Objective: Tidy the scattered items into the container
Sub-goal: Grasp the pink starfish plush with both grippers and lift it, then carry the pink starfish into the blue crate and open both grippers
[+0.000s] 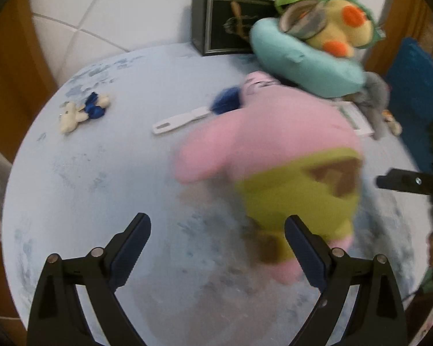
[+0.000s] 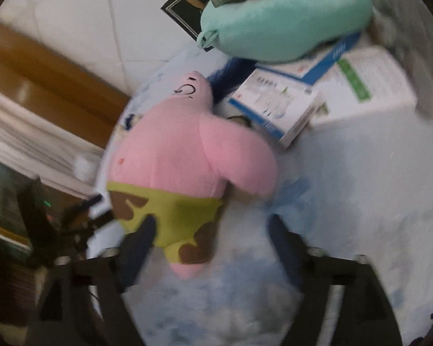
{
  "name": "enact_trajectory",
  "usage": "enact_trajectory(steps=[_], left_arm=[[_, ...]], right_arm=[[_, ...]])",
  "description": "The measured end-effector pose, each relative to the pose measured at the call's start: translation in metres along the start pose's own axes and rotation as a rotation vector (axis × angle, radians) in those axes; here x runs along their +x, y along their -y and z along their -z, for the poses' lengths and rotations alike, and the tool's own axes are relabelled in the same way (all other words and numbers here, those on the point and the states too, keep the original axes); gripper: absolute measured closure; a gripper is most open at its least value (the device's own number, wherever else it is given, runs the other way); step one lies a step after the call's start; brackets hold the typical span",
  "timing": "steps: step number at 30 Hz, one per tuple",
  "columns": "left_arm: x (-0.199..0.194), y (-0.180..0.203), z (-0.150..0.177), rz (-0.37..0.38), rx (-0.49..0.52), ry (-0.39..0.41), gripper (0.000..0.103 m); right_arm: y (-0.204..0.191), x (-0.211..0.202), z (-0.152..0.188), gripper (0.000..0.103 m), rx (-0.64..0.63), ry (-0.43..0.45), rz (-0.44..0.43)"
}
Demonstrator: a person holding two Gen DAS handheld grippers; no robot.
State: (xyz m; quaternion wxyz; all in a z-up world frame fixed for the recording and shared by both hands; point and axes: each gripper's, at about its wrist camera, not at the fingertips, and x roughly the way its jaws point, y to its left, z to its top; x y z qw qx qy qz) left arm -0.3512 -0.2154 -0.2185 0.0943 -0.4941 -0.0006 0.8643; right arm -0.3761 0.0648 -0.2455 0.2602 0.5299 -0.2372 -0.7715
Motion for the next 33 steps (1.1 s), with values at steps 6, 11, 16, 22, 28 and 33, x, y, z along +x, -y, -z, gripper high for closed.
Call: enact_trajectory(steps=[6,11,16,22,28,33], left_arm=[[0.024,0.023,-0.001,0.051,0.044,-0.032,0.0],[0.039,0.046,-0.011,0.122,0.122,-0.042,0.0],[0.051,0.061,-0.018,0.144,0.168,-0.035,0.0],[0.05,0.074,-0.018,0.104,0.215,-0.003,0.007],[0.015,0.083,-0.029,0.094,0.232,0.068,0.011],[-0.038,0.105,-0.048,0.099,0.275,0.178,0.011]], right_arm=[[-0.01,0.012,-0.005,0.004,0.06,0.006,-0.078],[-0.017,0.031,-0.009,0.0,0.055,-0.012,-0.065],[-0.012,0.052,-0.02,0.0,0.076,-0.027,-0.101],[-0.017,0.073,-0.025,0.003,0.017,-0.075,-0.129],[-0.045,0.04,-0.024,0.012,-0.084,0.024,-0.105],[-0.073,-0.013,-0.026,0.012,-0.141,0.139,-0.117]])
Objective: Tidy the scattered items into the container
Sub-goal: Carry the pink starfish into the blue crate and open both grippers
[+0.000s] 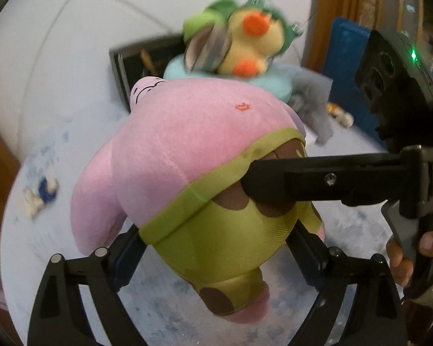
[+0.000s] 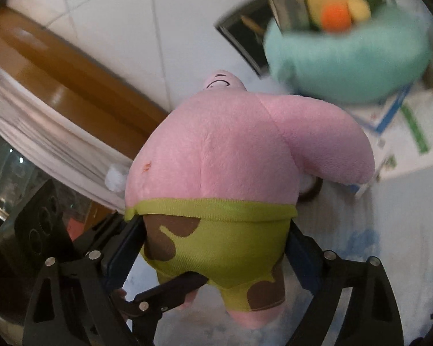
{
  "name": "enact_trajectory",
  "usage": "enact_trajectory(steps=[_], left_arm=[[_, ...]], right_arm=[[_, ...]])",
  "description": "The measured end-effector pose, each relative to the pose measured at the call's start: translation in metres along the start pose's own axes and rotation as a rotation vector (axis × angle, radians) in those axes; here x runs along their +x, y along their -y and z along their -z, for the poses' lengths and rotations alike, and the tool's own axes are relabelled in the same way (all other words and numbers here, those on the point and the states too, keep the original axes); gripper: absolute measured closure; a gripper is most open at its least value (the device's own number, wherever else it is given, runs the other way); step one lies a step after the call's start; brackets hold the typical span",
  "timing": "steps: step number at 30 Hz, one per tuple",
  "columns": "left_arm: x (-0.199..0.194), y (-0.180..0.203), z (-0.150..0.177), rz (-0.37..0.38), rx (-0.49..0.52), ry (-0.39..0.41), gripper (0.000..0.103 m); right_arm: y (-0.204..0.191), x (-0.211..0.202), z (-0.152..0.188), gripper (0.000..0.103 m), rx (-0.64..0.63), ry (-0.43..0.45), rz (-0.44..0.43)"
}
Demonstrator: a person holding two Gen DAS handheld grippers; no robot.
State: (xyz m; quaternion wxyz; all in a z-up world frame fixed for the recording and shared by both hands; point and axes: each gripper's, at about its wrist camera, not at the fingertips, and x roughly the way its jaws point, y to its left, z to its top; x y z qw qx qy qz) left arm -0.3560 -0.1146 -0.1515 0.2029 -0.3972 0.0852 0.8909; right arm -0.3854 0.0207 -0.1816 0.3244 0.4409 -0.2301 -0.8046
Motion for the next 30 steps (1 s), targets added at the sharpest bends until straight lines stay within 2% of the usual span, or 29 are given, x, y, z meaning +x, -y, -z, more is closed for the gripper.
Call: enact_trajectory(steps=[6,11,16,20,25,30], left_arm=[[-0.045,0.042,-0.05,0.053,0.065,0.115,0.011],[-0.074,0.099,-0.106,0.139,0.147,0.207,0.011],[-0.098,0.178,-0.18,0.227,0.221,0.28,0.011],[-0.108,0.251,-0.246,0.289,0.247,0.319,0.011],[-0.092,0.342,-0.326,0.374,0.233,0.288,0.011],[-0.061,0.424,-0.372,0.445,0.2,0.226,0.01]], right_arm=[[-0.032,-0.088,-0.014,0.012,-0.05,0.156,0.045],[-0.044,-0.178,-0.026,0.012,-0.075,0.292,0.126],[-0.037,-0.286,-0.044,0.012,-0.068,0.421,0.195],[-0.021,-0.384,-0.071,0.012,-0.055,0.514,0.254],[0.015,-0.489,-0.103,0.012,-0.039,0.558,0.342],[0.072,-0.576,-0.123,0.012,-0.021,0.553,0.438]])
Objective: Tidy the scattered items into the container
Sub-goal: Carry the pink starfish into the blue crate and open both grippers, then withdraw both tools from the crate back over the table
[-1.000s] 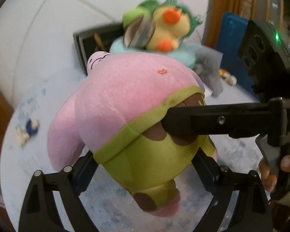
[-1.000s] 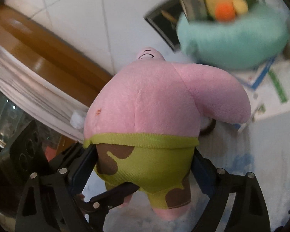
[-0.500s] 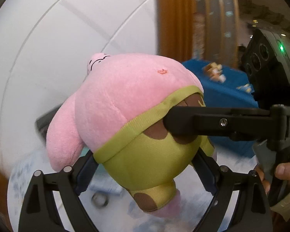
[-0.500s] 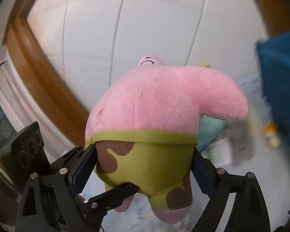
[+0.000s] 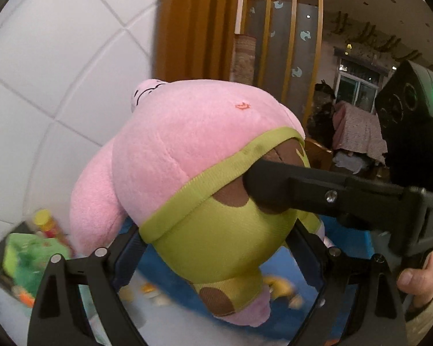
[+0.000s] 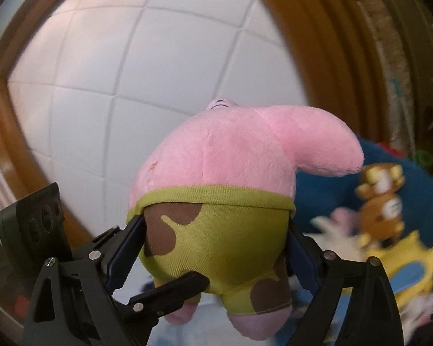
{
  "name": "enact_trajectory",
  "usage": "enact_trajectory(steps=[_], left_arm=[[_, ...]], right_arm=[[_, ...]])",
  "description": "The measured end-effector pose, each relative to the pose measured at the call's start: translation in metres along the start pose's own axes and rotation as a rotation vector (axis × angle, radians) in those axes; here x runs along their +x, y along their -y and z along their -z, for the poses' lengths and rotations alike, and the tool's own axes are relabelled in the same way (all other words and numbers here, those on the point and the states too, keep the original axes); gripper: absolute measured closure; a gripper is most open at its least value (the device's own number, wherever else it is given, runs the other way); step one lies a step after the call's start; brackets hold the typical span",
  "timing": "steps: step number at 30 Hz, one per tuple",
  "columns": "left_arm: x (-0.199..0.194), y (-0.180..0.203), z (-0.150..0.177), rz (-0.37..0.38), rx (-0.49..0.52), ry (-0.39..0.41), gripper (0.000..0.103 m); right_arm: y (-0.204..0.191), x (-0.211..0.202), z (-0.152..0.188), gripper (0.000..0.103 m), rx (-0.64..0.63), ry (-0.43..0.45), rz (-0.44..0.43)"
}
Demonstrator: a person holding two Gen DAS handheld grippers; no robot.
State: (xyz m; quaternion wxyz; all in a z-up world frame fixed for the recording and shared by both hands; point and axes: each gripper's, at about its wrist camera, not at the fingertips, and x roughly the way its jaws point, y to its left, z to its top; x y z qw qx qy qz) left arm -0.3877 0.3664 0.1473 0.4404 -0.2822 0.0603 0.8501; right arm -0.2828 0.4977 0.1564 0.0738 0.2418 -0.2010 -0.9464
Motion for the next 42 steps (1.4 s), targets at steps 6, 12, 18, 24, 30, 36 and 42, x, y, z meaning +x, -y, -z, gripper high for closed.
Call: enact_trajectory(steps=[6,12,18,24,30,36,42], left_arm=[[0.062,0.03,-0.01,-0.002,-0.006,-0.067,0.002],[0.071,0.038,0.0,-0.138,0.027,-0.073,0.002],[0.066,0.034,0.008,-0.222,-0.021,-0.061,0.002],[0.048,0.026,0.025,-0.288,-0.04,-0.052,0.002],[0.017,0.005,0.045,-0.355,-0.072,-0.015,0.002],[-0.024,-0.021,0.071,-0.413,-0.078,0.022,0.002],[-0.071,-0.069,0.103,-0.454,-0.13,0.034,0.002]], right_arm=[[0.084,-0.026,-0.019,0.0,0.002,0.008,0.072],[0.099,-0.023,-0.022,0.0,-0.027,0.016,0.163],[0.093,-0.018,-0.007,0.0,-0.081,0.007,0.241],[0.064,-0.013,-0.003,0.0,-0.151,0.013,0.267],[0.04,-0.01,0.002,0.0,-0.2,0.019,0.264],[-0.005,-0.01,0.01,0.0,-0.227,0.036,0.249],[-0.073,0.007,0.032,0.0,-0.299,0.088,0.265]])
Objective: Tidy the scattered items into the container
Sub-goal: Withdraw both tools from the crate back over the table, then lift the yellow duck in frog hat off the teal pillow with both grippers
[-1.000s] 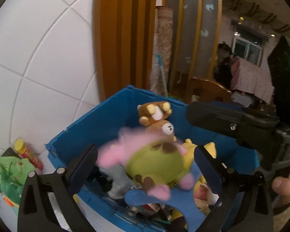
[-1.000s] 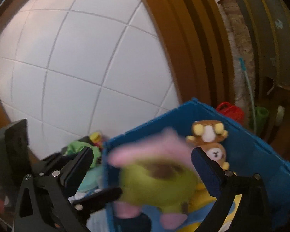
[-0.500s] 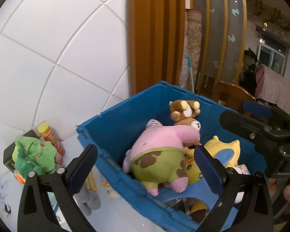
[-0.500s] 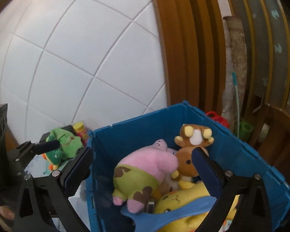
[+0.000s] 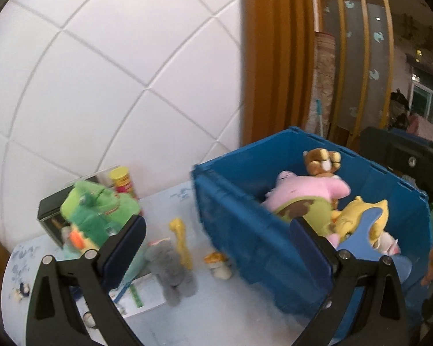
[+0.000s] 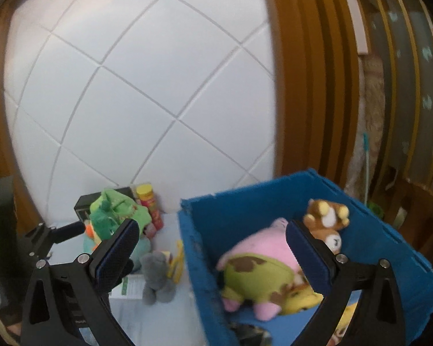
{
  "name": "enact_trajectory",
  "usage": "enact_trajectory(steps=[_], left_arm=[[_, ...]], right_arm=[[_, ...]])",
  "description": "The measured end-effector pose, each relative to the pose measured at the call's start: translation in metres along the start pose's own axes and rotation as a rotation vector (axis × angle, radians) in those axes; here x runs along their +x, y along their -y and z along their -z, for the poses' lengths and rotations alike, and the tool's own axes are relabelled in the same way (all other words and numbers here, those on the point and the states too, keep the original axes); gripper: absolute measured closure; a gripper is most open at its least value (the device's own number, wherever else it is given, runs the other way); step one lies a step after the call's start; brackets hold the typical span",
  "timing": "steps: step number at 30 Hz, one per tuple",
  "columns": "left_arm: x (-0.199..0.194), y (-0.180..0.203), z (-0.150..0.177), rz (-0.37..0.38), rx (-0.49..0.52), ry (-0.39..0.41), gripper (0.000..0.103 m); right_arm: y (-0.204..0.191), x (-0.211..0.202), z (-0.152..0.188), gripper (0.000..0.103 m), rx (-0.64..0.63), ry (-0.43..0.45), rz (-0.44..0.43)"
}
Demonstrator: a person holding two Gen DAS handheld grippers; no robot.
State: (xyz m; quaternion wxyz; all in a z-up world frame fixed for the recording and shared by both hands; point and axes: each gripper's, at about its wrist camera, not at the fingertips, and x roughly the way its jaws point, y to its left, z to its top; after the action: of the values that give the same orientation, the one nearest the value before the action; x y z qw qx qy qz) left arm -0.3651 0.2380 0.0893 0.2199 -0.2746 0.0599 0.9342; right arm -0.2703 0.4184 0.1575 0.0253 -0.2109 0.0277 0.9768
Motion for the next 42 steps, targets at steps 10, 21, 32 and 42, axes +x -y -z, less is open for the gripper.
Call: enact_trajectory(steps=[10,21,32,42], left_arm=[[-0.025,-0.115,0.034,-0.09,-0.065,-0.043,0.002],[-0.016,-0.225,0.071,-0.167,-0.171,-0.101,0.002],[0.043,-0.291,0.098,-0.285,-0.298,-0.206,0.002],[0.112,-0.326,0.115,-0.321,-0.291,-0.278,0.002]], right_arm=[[-0.114,0.003,0.017,0.0,-0.064,0.128,0.01],[-0.165,0.081,0.052,0.0,0.071,0.024,-0.208],[-0.186,0.201,0.06,0.0,0.031,-0.217,-0.323],[-0.241,0.293,0.073,0.0,-0.044,-0.335,-0.399]])
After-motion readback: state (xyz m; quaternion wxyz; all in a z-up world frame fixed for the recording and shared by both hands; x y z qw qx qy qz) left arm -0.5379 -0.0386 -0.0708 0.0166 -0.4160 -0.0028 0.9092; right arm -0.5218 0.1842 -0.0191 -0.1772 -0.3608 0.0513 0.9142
